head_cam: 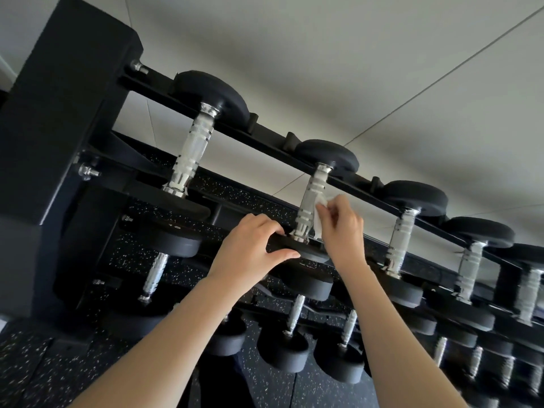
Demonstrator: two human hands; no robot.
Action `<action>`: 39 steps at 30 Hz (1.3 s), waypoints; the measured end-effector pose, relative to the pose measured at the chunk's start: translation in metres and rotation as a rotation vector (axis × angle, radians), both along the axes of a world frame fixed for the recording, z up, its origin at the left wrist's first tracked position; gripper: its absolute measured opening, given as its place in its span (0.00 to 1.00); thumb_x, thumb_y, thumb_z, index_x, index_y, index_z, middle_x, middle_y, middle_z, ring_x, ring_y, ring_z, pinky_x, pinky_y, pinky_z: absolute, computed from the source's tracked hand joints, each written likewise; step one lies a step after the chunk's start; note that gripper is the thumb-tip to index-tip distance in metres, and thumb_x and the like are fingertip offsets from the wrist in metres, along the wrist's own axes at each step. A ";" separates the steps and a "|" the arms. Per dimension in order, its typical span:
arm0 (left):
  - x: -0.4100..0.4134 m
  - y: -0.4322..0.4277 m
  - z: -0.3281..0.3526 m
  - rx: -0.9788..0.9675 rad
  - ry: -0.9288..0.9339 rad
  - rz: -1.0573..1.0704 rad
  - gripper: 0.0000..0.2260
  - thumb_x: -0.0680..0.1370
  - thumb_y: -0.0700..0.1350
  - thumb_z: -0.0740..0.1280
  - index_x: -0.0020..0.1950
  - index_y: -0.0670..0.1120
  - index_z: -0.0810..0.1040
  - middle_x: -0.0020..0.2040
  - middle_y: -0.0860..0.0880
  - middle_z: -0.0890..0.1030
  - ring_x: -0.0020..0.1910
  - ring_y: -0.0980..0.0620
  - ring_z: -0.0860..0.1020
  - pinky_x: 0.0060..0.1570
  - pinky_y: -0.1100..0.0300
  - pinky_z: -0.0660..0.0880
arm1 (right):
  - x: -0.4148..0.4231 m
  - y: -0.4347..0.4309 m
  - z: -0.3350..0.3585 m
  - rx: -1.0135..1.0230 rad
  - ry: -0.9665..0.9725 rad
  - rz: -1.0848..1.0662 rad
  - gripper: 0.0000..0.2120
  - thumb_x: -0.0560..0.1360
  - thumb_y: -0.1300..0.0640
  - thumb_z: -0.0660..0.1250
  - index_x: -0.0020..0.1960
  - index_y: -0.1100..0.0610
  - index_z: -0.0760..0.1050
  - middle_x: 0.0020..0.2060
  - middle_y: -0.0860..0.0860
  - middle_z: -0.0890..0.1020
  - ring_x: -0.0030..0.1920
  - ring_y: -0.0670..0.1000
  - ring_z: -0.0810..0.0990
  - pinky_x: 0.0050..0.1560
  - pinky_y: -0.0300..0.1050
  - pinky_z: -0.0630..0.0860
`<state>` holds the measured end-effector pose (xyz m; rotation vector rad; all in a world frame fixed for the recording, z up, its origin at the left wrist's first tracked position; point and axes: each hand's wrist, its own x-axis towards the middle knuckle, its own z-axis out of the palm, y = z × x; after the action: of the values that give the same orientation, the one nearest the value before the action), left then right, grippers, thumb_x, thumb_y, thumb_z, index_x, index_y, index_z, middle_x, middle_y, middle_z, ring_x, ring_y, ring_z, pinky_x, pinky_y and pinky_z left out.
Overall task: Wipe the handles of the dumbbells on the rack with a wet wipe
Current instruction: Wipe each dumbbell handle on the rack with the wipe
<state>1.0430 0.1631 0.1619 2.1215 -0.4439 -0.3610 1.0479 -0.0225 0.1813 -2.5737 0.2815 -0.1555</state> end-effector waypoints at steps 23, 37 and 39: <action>-0.056 -0.155 0.031 0.226 -0.460 -0.376 0.25 0.76 0.62 0.53 0.57 0.45 0.79 0.51 0.50 0.79 0.50 0.49 0.77 0.45 0.53 0.76 | -0.118 -0.149 0.047 0.250 -0.129 -0.512 0.07 0.77 0.54 0.64 0.42 0.57 0.72 0.30 0.47 0.72 0.28 0.41 0.66 0.29 0.32 0.66; -0.095 -0.213 0.016 0.288 -0.452 -0.161 0.22 0.74 0.60 0.59 0.53 0.44 0.80 0.48 0.51 0.80 0.47 0.49 0.78 0.42 0.53 0.77 | -0.074 -0.216 0.017 0.382 -0.106 -0.213 0.03 0.76 0.56 0.65 0.45 0.55 0.75 0.33 0.49 0.76 0.32 0.45 0.70 0.33 0.32 0.67; -0.096 -0.214 0.016 0.272 -0.423 -0.127 0.22 0.73 0.61 0.59 0.53 0.45 0.79 0.49 0.51 0.79 0.48 0.50 0.77 0.44 0.53 0.77 | -0.056 -0.214 0.012 0.378 -0.154 -0.187 0.04 0.76 0.56 0.66 0.47 0.56 0.77 0.35 0.50 0.77 0.33 0.46 0.72 0.36 0.37 0.70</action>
<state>0.9466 -0.0508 0.1783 2.4480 -0.8141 -0.0379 0.9918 -0.2369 0.1937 -2.1469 0.4478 -0.3340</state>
